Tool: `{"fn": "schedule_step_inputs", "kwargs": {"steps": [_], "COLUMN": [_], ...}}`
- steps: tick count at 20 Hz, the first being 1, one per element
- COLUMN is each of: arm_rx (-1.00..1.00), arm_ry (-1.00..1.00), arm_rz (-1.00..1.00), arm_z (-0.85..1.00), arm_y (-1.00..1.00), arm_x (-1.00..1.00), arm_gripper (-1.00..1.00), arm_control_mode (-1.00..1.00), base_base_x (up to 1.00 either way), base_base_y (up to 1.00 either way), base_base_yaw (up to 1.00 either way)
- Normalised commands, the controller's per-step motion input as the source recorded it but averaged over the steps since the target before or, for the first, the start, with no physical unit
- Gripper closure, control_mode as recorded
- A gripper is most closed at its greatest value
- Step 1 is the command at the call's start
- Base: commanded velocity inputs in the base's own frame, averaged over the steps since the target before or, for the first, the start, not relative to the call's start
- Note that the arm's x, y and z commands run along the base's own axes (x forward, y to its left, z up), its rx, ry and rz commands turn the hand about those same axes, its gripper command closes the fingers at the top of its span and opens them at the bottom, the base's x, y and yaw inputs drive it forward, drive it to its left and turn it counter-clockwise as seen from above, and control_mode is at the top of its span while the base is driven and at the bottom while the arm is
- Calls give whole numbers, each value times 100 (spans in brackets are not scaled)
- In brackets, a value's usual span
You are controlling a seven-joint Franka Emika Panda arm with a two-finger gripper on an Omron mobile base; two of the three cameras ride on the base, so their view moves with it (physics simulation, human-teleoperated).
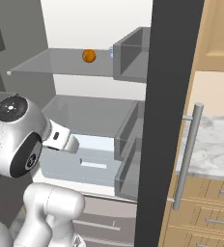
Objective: Pick up the apple and orange from the fridge and place one fruit on each plate on the dining counter.
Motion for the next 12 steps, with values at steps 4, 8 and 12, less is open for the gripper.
{"fn": "schedule_step_inputs", "kwargs": {"steps": [4, 8, 12], "arm_rx": [-3, -16, -13], "arm_ry": [-44, -26, -1], "arm_rz": [6, 0, -8], "arm_z": [79, 94, 99], "arm_y": [-2, 0, 0], "arm_x": [-1, 17, 79], "arm_gripper": [-100, -100, -100], "arm_control_mode": [-100, -100, -100], "base_base_x": [0, 0, 0], "base_base_y": [0, 0, 0], "base_base_yaw": [0, 0, 0]}}
